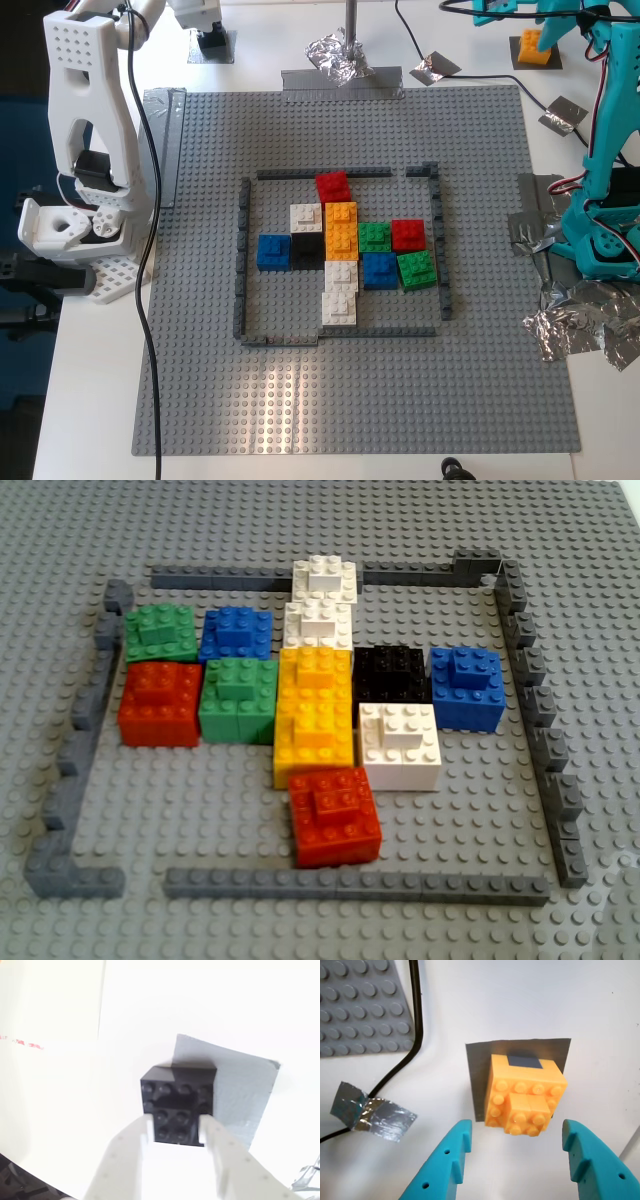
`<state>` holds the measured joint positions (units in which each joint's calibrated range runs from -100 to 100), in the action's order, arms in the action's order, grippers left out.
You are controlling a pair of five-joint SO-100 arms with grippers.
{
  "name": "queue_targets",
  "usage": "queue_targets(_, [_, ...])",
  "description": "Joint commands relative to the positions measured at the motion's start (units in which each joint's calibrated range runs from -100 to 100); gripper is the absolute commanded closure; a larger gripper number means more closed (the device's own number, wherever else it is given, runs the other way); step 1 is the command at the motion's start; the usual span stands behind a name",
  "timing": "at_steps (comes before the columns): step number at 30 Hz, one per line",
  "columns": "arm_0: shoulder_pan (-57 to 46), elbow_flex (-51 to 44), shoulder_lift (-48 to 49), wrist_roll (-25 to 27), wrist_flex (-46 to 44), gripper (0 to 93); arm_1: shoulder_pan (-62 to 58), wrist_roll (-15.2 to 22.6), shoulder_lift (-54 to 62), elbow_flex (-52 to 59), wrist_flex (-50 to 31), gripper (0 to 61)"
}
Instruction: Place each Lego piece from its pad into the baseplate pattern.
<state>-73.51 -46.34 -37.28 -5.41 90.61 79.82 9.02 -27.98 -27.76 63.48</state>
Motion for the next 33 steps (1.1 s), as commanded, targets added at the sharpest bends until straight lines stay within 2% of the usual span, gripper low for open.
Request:
queue_targets(1, [0.9, -2.9, 0.5, -0.2, 0.0, 72.4, 1.2, 0.3, 0.4, -2.8, 2.1, 54.7])
queue_targets(5, [0.9, -2.9, 0.4, -0.2, -0.1, 72.4, 1.0, 0.1, 0.9, -2.8, 2.7, 56.5])
queue_targets(9, [0.8, -2.9, 0.4, -0.2, -0.1, 72.4, 1.0, -0.4, 3.3, -4.2, 3.3, 61.0])
queue_targets(16, [0.6, -4.4, -1.6, -0.2, 0.0, 72.5, 0.4, -1.7, 9.4, -7.6, 7.6, 61.1])
queue_targets(19, [0.4, -6.5, -2.8, -0.1, 0.0, 75.7, -0.7, -1.9, 13.6, -6.2, 9.4, 61.1])
queue_targets(23, [0.6, -7.2, -3.3, 0.1, 0.0, 77.8, -3.0, -3.2, 23.3, 3.6, 11.1, 61.1])
queue_targets(30, [0.4, -7.2, -4.5, 0.2, 0.0, 77.8, -11.3, -9.7, 36.6, 19.9, 13.0, 61.1])
queue_targets(32, [0.4, -7.2, -5.0, 0.2, 0.0, 77.7, -13.3, -10.4, 40.9, 25.9, 11.6, 61.1])
queue_targets(33, [0.3, -7.2, -5.1, 0.2, 0.0, 76.0, -16.7, -10.9, 46.3, 32.7, 11.2, 61.1])
